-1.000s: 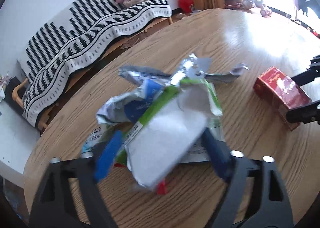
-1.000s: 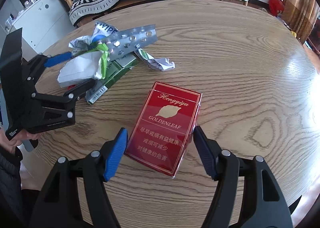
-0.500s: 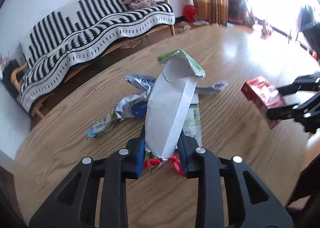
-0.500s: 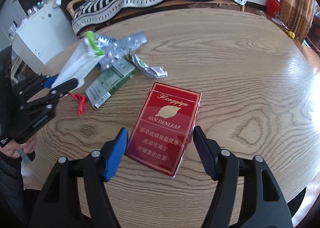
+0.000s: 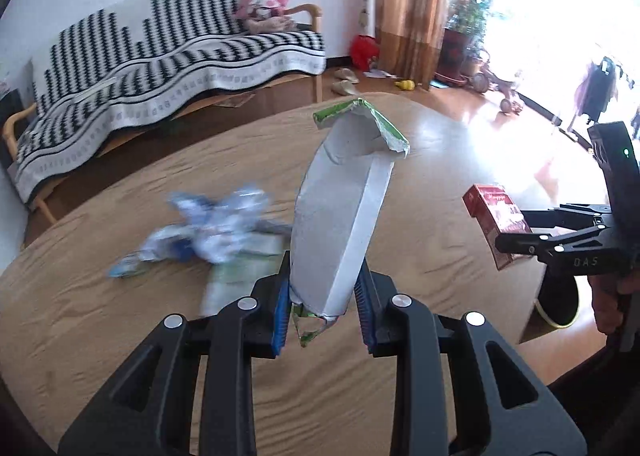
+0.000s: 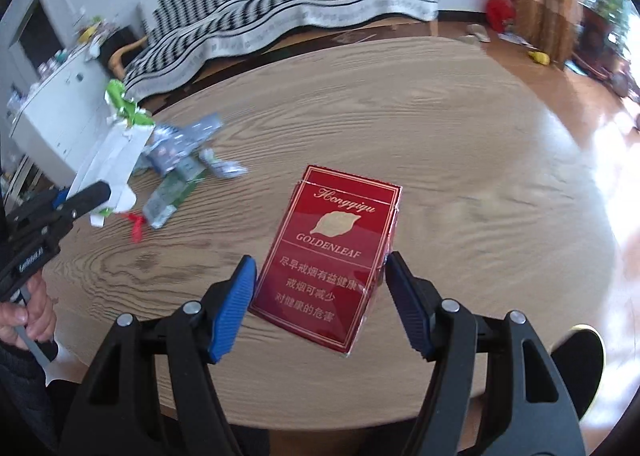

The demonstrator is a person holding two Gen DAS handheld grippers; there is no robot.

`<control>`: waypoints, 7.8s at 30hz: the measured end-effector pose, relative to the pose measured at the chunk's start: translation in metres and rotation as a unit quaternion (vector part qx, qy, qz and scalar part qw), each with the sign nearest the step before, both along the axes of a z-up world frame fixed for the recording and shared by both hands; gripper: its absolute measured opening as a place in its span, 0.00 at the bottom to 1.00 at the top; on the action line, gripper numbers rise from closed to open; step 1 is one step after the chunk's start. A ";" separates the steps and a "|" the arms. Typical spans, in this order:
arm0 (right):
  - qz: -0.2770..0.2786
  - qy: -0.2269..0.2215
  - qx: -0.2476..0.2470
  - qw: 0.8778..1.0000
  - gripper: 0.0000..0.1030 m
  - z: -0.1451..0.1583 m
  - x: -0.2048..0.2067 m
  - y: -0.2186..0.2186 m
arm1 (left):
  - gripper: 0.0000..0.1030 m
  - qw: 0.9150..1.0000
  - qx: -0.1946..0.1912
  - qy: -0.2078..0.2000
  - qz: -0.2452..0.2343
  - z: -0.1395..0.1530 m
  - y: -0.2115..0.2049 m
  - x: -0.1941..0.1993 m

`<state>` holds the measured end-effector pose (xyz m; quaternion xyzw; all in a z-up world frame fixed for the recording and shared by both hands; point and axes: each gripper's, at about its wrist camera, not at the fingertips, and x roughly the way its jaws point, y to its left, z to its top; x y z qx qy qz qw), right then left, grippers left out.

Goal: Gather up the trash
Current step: 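Carry the red box and white packet with both grippers over the bin, then open the left gripper to drop the packet while the right gripper releases the red box, then grasp the red ribbon with the left gripper while the right gripper grasps a foil strip, then carry the red ribbon and foil strip with both grippers over the bin, then open the left gripper to drop the ribbon while the right gripper releases the foil strip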

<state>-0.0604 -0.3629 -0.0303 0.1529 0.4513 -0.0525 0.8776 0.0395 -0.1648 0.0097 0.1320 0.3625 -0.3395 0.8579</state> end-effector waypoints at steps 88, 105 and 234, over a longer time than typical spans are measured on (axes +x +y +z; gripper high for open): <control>-0.041 -0.036 -0.001 0.999 0.81 0.005 0.003 -0.025 | 0.90 0.991 -0.029 0.032 0.123 -0.025 0.012 0.012; 0.104 -0.005 -0.066 0.992 0.81 -0.047 0.156 0.124 | 0.91 0.966 0.037 0.092 0.240 -0.090 0.111 0.061; -0.294 0.044 -0.051 0.953 0.68 -0.044 -0.188 -0.216 | 0.90 0.987 -0.084 0.061 -0.126 -0.037 -0.226 -0.099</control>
